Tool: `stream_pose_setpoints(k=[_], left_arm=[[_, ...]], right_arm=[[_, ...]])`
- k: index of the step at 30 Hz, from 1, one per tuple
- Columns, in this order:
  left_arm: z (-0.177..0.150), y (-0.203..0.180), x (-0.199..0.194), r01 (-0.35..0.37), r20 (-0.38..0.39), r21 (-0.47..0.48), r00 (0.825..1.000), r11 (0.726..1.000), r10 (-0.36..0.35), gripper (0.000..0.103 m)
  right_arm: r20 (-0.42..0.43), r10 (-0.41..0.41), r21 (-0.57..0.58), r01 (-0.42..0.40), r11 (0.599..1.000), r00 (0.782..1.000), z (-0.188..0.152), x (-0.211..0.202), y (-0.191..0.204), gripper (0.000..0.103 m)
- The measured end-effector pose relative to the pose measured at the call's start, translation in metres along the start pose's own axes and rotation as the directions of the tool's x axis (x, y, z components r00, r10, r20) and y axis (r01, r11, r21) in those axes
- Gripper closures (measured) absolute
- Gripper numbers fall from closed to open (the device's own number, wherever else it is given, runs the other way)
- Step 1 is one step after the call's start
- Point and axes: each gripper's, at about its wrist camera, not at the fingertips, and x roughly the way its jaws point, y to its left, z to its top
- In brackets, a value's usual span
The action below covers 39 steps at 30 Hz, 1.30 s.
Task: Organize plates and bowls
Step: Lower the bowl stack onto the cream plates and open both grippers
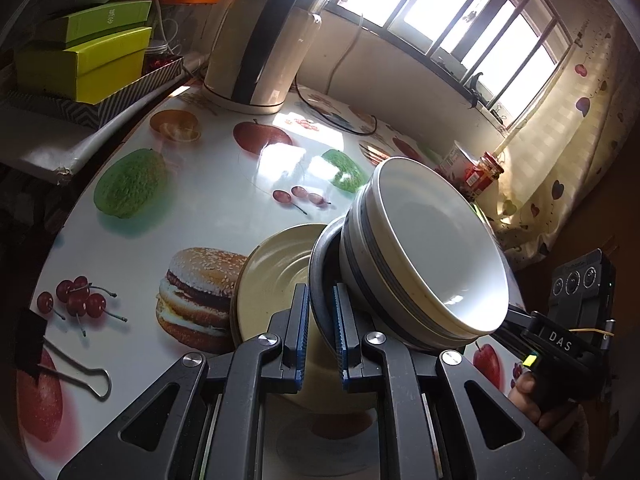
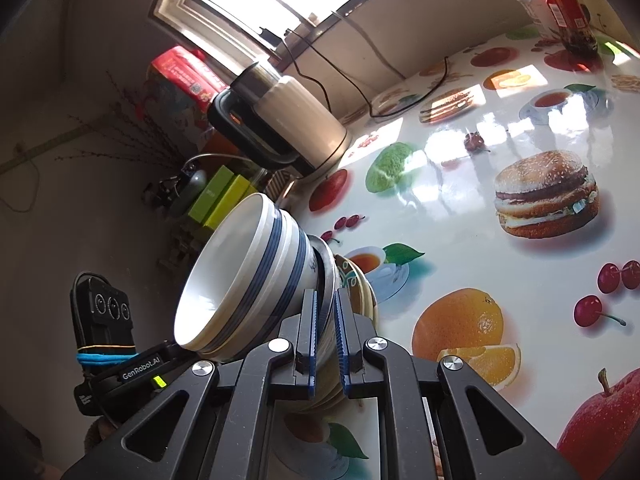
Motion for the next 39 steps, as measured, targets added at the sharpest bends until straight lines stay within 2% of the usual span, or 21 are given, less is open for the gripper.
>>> stream_pose_setpoints(k=[23,36,39], left_arm=[[-0.001,0.023,0.002,-0.028,-0.006,-0.028,1.0,0.999,0.028,0.091],[-0.004,0.024,0.001,-0.038,-0.001,-0.023,0.999,0.999,0.038,0.09],[-0.004,0.023,0.0,-0.045,-0.001,-0.023,0.999,0.999,0.045,0.089]], right_arm=[[-0.051,0.007,-0.013,-0.008,1.0,0.999,0.002,0.032,0.006,0.092],[-0.047,-0.034,-0.052,0.032,0.998,0.998,0.002,0.032,0.011,0.092],[-0.043,-0.056,-0.066,0.053,0.996,0.997,0.002,0.031,0.012,0.088]])
